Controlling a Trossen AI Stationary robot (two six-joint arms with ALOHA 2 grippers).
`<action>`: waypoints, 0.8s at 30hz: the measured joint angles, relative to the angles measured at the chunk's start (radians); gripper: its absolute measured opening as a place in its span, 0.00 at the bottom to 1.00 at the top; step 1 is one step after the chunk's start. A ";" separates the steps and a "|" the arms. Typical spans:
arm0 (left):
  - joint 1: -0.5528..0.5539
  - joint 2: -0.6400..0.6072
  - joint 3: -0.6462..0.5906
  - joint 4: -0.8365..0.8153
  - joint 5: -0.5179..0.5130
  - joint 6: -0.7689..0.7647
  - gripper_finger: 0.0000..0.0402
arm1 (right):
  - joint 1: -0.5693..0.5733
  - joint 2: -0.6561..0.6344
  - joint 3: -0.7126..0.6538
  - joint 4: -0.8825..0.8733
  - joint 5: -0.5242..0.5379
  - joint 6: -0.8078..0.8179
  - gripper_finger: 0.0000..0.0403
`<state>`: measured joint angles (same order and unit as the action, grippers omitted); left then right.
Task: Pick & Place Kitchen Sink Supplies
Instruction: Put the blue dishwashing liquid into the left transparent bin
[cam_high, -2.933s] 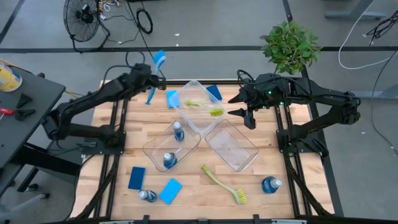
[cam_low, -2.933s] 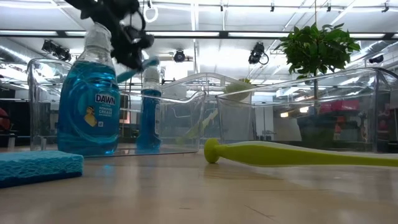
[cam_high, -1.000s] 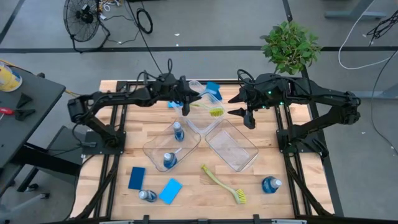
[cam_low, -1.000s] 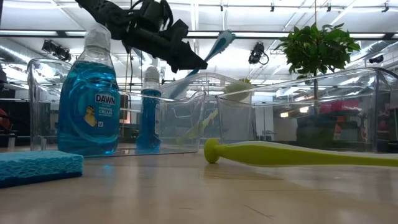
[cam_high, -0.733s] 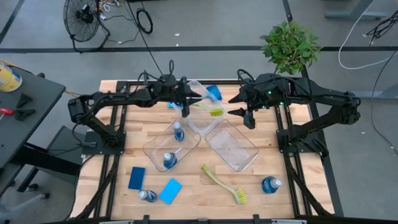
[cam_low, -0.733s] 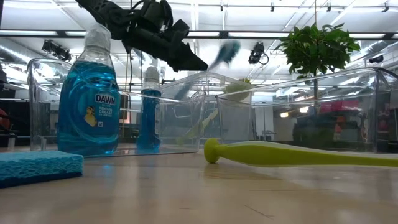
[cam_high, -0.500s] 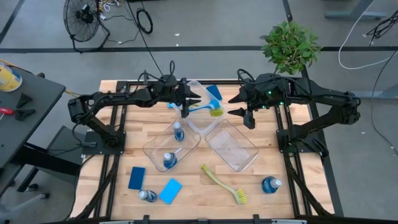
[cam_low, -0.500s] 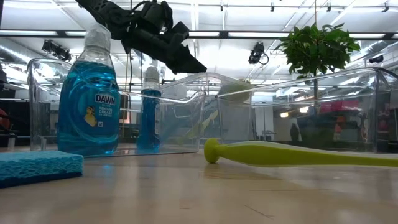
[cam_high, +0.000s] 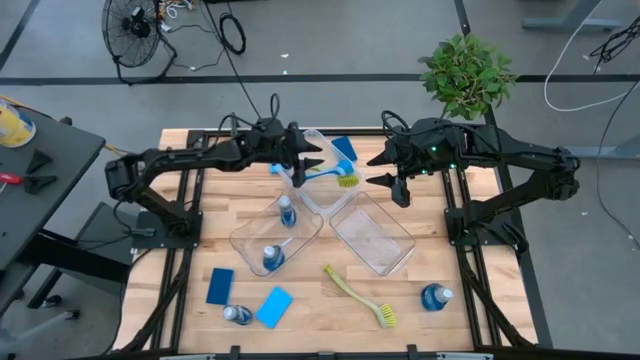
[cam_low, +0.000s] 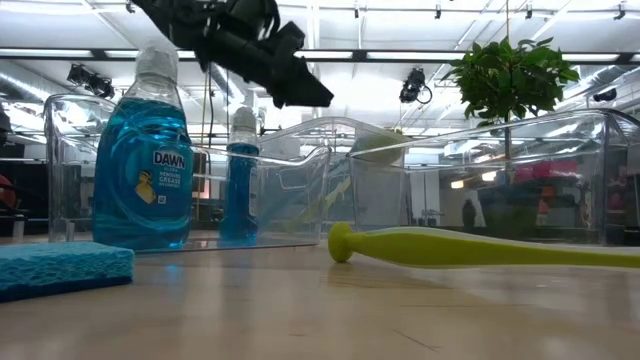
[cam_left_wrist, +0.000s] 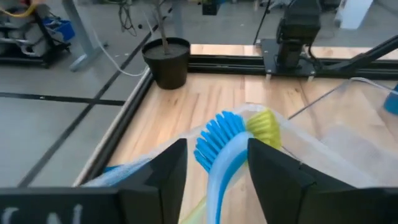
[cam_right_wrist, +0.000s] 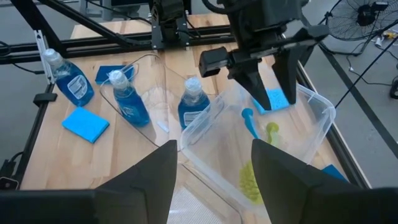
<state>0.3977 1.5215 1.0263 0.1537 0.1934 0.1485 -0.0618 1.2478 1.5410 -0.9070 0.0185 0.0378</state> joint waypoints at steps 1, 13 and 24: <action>-0.006 -0.007 0.016 -0.022 -0.026 0.014 0.46 | 0.000 0.000 0.000 0.000 0.000 -0.002 0.52; 0.000 -0.045 0.278 -0.451 -0.220 0.020 0.57 | 0.000 0.000 0.000 0.002 0.000 -0.003 0.52; -0.027 -0.045 0.497 -0.784 -0.190 -0.007 0.57 | 0.000 0.000 0.000 0.002 0.000 0.006 0.52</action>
<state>0.3709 1.4761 1.5234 -0.6305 0.0035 0.1410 -0.0619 1.2476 1.5406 -0.9050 0.0189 0.0437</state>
